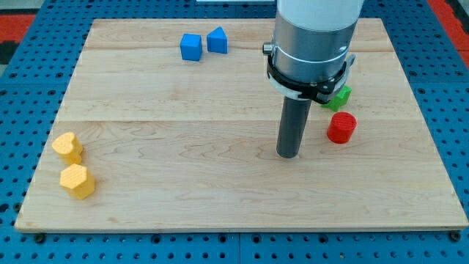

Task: Nudge blue triangle a bit left

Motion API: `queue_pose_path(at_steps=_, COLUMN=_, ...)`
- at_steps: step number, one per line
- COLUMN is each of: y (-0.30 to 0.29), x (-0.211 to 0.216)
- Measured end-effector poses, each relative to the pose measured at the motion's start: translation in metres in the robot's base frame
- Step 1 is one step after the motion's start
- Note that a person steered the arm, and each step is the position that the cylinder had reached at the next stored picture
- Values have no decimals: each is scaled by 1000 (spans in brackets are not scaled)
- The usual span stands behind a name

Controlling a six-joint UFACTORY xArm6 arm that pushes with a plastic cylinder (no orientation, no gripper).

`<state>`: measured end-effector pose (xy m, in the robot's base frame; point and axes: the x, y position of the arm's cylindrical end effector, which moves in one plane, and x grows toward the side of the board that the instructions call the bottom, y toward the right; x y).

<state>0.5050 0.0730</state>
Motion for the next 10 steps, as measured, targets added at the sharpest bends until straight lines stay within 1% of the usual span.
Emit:
queue_pose_path(at_steps=1, y=0, x=-1)
queue_pose_path(at_steps=2, y=0, x=-26)
queue_pose_path(at_steps=3, y=0, x=-62)
queue_pose_path(at_steps=5, y=-11, x=-155)
queue_pose_path(at_steps=8, y=-84, x=-264)
queue_pose_path(at_steps=10, y=-129, x=-275)
